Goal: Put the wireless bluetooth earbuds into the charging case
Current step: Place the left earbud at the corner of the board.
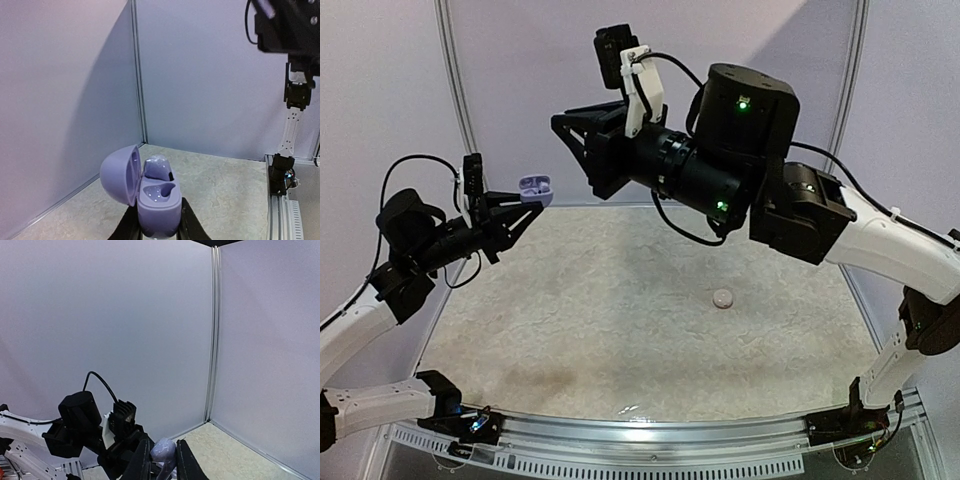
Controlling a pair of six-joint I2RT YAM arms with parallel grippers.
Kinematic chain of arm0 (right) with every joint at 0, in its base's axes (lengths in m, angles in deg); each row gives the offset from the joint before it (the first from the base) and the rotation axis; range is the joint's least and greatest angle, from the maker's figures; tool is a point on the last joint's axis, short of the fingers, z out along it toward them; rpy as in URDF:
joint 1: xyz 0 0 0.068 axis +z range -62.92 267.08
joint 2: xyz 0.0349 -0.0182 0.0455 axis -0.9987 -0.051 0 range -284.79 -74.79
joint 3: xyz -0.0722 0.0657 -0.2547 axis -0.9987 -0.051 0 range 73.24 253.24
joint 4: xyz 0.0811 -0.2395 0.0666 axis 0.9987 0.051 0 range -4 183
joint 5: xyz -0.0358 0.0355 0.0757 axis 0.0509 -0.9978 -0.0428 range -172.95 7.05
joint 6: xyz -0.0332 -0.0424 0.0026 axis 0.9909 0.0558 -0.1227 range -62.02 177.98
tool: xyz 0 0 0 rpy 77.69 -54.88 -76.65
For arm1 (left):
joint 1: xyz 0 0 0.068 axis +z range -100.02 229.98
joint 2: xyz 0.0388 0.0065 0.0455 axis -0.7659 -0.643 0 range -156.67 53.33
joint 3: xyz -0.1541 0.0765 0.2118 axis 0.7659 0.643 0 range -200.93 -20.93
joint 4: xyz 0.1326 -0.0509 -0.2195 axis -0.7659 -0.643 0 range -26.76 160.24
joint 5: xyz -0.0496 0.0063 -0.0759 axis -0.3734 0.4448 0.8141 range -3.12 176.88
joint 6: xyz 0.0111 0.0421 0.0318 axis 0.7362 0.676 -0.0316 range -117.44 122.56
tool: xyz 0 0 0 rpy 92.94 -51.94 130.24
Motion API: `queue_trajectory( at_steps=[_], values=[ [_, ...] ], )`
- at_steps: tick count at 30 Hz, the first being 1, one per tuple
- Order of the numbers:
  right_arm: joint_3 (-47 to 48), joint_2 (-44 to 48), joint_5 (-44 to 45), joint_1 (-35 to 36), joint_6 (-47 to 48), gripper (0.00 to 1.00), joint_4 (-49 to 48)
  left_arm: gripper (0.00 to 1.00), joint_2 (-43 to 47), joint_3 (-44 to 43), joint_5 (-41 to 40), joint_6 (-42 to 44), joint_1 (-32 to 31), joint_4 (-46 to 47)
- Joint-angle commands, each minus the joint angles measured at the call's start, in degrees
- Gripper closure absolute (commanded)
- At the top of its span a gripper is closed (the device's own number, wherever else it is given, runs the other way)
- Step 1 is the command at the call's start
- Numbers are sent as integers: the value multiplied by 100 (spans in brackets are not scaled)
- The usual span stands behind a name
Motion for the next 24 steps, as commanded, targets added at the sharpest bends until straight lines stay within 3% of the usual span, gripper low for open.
queue_trajectory(
  at_steps=[1, 5, 10, 13, 16, 18, 21, 24],
  values=[
    [-442, -140, 577, -5, 15, 92, 204, 100, -43, -246, 118, -106, -102, 235],
    [-890, 231, 1733, -4, -808, 98, 1154, 100, 50, -118, 35, -198, -102, 239],
    [-2848, 1204, 2118, -48, -2174, 100, 1076, 100, 92, 54, 62, -331, -119, 409],
    [-3203, 1451, 2210, -226, -3509, 100, 2561, 100, 93, 104, 65, -368, -138, 487],
    [-3246, 1165, 1697, -471, -5171, 100, 4537, 100, 132, 147, 52, -365, -145, 500],
    [-3439, 931, 1143, -534, -5759, 100, 5184, 100, 164, 182, 43, -380, -153, 512],
    [-3918, 604, 237, -575, -6044, 100, 5233, 100, 193, 237, 38, -433, -157, 568],
    [-4474, 397, -647, -646, -6127, 100, 4633, 100, 219, 284, 34, -454, -158, 601]
  ],
)
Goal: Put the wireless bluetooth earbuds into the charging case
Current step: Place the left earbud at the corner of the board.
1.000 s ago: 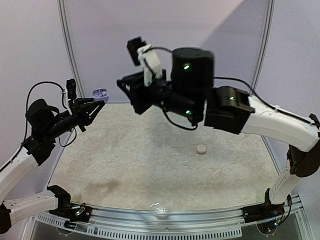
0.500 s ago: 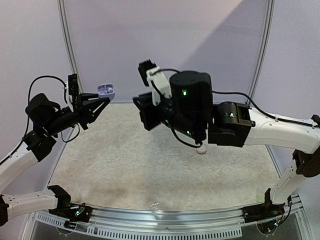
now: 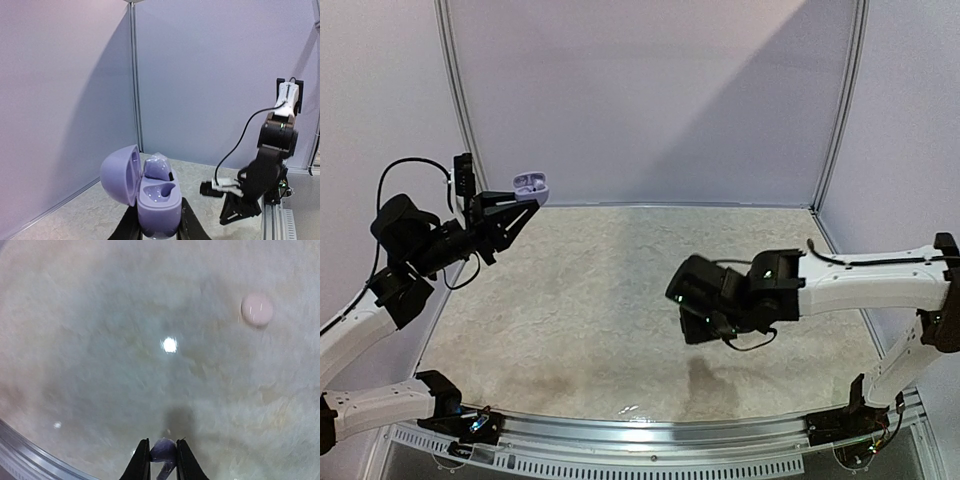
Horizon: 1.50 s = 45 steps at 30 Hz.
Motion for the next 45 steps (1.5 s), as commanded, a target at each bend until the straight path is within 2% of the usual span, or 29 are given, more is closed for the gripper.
queue_trajectory(
  at_steps=[1, 9, 15, 23, 31, 37, 41, 45],
  values=[
    [-729, -403, -1567, -79, -869, 100, 147, 100, 79, 136, -5, -85, -78, 142],
    [-1083, -1100, -2418, -189, -821, 100, -328, 100, 192, 153, -36, -70, -79, 41],
    [-1244, -1296, -2487, -187, -857, 100, -445, 100, 238, 122, -68, -11, -81, -39],
    [-1128, -1326, -2438, -192, -762, 79, -128, 100, 218, 112, -84, 13, -81, -8],
    [-744, -1332, -2263, -185, -497, 67, 305, 100, 236, 128, -74, 50, -81, -23],
    [-123, -1393, -2061, -249, -148, 46, 887, 100, 255, 134, -71, 68, -78, -46],
    [234, -1429, -2769, -541, 52, 32, 1092, 100, 241, 130, -60, 72, -76, -60],
    [620, -1537, -3276, -790, 79, 30, 1548, 100, 247, 121, -60, 75, -77, -84]
  ],
)
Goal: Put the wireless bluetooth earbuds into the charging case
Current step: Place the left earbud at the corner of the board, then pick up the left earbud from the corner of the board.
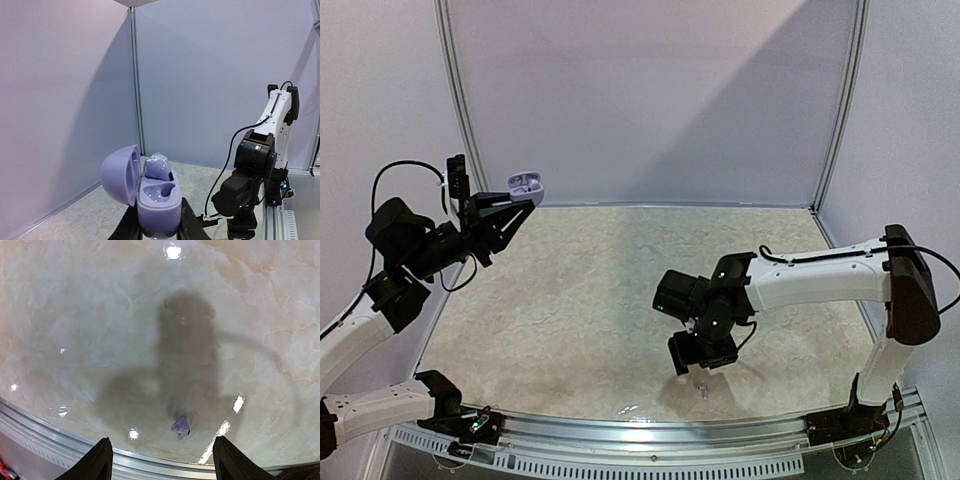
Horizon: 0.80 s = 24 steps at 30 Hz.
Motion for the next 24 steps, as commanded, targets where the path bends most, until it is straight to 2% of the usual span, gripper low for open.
queue_trajectory(
  at_steps=[1, 3, 6, 10, 15, 19, 24],
  values=[
    [478, -298, -611, -251, 184, 30, 746, 100, 44, 63, 9, 59, -64, -87],
    [716, -455, -935, -297, 317, 28, 885, 100, 35, 70, 13, 49, -66, -86],
    [1003, -789, -1186, -380, 584, 21, 1169, 100, 27, 72, 23, 40, -70, -95],
    [1130, -1096, -1062, -417, 648, 22, 1422, 100, 72, 65, 15, 56, -77, -148],
    [842, -1118, -1083, -555, 620, 29, 1063, 100, 121, 103, 14, 36, -66, -191],
    [534, -1141, -1312, -594, 605, 42, 594, 100, 132, 99, 10, 55, -64, -187],
    [352, -1207, -1278, -604, 605, 49, 454, 100, 132, 99, -4, 94, -66, -214]
  ],
)
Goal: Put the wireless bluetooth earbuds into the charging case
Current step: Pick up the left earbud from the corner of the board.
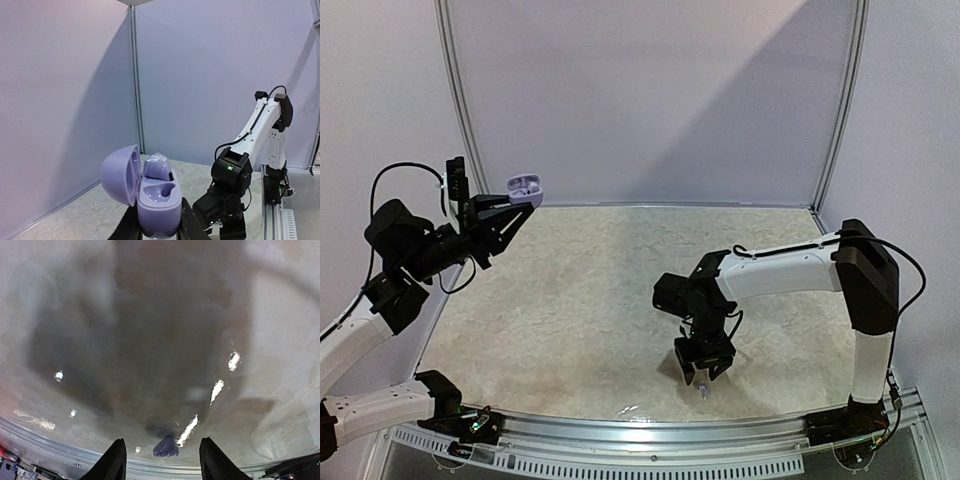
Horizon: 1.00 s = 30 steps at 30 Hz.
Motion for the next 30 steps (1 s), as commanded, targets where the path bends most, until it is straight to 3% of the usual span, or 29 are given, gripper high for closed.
queue_trajectory(
  at_steps=[1, 15, 30],
  values=[
    [-185, -107, -63, -24, -1, 50, -304, 100, 47, 66, 6, 73, -60, -96],
    [-466, -117, -174, -20, 16, 69, -354, 100, 30, 75, 7, 59, -62, -77],
    [-438, -132, -415, 5, 52, 74, -299, 100, 25, 100, -10, 91, -67, -65]
  ],
)
